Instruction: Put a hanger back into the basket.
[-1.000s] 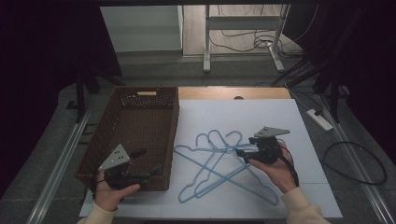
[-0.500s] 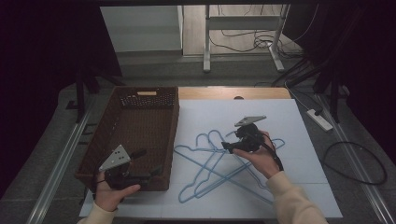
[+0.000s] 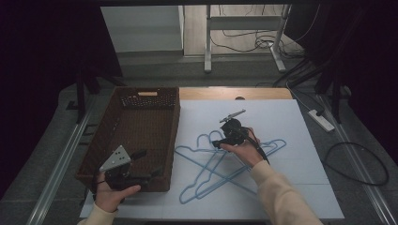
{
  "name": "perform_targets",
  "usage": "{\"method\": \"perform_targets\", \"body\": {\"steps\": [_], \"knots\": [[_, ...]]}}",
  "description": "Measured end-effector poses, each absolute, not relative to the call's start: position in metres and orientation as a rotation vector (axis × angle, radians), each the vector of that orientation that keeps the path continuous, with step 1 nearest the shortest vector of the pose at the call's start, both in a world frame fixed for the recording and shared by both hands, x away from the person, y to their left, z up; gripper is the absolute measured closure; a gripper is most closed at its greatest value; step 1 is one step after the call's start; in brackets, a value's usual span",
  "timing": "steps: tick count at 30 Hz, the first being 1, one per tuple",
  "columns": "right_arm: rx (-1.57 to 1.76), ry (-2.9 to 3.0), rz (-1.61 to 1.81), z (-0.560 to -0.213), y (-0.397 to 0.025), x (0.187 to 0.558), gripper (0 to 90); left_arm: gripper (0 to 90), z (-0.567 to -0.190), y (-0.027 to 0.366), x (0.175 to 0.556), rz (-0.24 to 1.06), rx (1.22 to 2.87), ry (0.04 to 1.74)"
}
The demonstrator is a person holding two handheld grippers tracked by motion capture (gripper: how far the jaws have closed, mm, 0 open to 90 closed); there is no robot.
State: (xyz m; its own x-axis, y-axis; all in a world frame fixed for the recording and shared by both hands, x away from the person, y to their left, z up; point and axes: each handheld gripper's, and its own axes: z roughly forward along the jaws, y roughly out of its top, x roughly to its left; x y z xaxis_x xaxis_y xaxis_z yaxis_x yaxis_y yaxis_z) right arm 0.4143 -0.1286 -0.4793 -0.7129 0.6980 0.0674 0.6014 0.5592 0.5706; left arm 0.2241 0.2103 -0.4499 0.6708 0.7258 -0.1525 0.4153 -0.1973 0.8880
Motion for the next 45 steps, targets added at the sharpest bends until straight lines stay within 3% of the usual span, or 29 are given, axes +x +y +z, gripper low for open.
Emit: {"method": "perform_targets", "body": {"steps": [17, 28, 29, 45], "knots": [[1.135, 2.689, 0.712, -0.499, -0.101, 0.43, 53.8, 15.6, -0.451, 0.209, 0.225, 0.349, 1.833, 0.905], [1.218, 2.645, 0.625, -0.506, -0.091, 0.431, 75.9, 15.7, -0.452, 0.21, 0.225, 0.357, 1.828, 0.91], [1.257, 2.638, 0.631, -0.506, -0.091, 0.431, 82.1, 15.8, -0.451, 0.21, 0.224, 0.361, 1.826, 0.91], [1.295, 2.583, 0.822, -0.475, -0.101, 0.416, 86.5, 16.3, -0.45, 0.21, 0.223, 0.374, 1.816, 0.911]]}}
